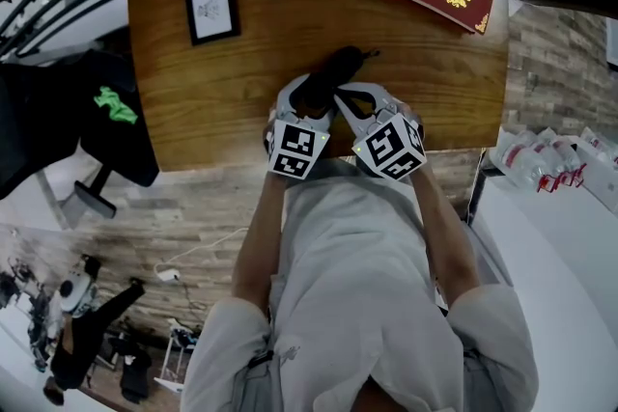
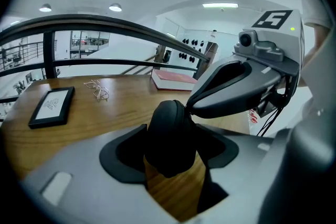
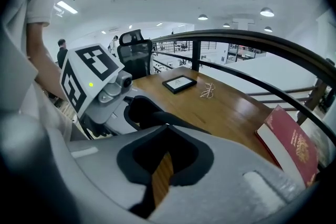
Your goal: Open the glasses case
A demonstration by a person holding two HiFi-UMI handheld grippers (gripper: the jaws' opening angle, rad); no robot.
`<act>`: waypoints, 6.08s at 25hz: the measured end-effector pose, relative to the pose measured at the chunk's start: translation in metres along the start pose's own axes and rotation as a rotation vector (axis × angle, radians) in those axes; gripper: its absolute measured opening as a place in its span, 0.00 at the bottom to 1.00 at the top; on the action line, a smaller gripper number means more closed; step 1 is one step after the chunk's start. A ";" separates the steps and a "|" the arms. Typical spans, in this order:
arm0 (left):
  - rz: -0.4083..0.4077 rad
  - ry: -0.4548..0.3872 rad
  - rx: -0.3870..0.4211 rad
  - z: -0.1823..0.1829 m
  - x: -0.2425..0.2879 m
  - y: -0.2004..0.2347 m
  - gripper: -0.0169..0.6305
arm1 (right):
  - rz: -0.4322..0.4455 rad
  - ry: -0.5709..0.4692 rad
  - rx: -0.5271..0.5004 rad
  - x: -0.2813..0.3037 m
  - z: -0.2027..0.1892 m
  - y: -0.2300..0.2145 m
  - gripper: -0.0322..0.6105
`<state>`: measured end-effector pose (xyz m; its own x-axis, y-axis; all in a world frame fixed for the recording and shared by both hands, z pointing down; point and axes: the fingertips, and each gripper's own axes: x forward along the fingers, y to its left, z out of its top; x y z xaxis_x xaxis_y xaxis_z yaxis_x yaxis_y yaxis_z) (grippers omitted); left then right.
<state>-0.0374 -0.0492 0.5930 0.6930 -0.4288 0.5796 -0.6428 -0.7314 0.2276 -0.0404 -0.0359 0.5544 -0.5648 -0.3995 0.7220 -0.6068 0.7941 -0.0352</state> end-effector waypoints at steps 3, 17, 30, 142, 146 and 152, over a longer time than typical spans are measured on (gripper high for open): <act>-0.004 -0.001 -0.001 -0.001 0.000 0.000 0.50 | 0.020 -0.007 0.018 0.000 0.000 0.000 0.05; -0.027 -0.001 0.015 -0.006 -0.009 -0.002 0.50 | 0.094 -0.055 -0.035 0.000 0.000 0.007 0.27; -0.022 0.019 -0.001 -0.006 -0.010 0.002 0.49 | 0.004 0.007 -0.261 0.003 0.002 0.011 0.05; -0.125 0.129 -0.008 -0.066 -0.030 -0.007 0.49 | 0.047 0.300 -0.503 0.037 -0.069 -0.045 0.05; -0.127 0.134 -0.019 -0.071 -0.029 -0.007 0.49 | 0.065 0.292 -0.488 0.040 -0.068 -0.045 0.05; -0.119 0.161 -0.020 -0.083 -0.024 -0.007 0.51 | 0.093 0.292 -0.511 0.043 -0.065 -0.042 0.05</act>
<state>-0.0768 0.0101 0.6424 0.7047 -0.2482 0.6647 -0.5667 -0.7606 0.3167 -0.0031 -0.0565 0.6312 -0.3816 -0.2328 0.8945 -0.1754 0.9684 0.1771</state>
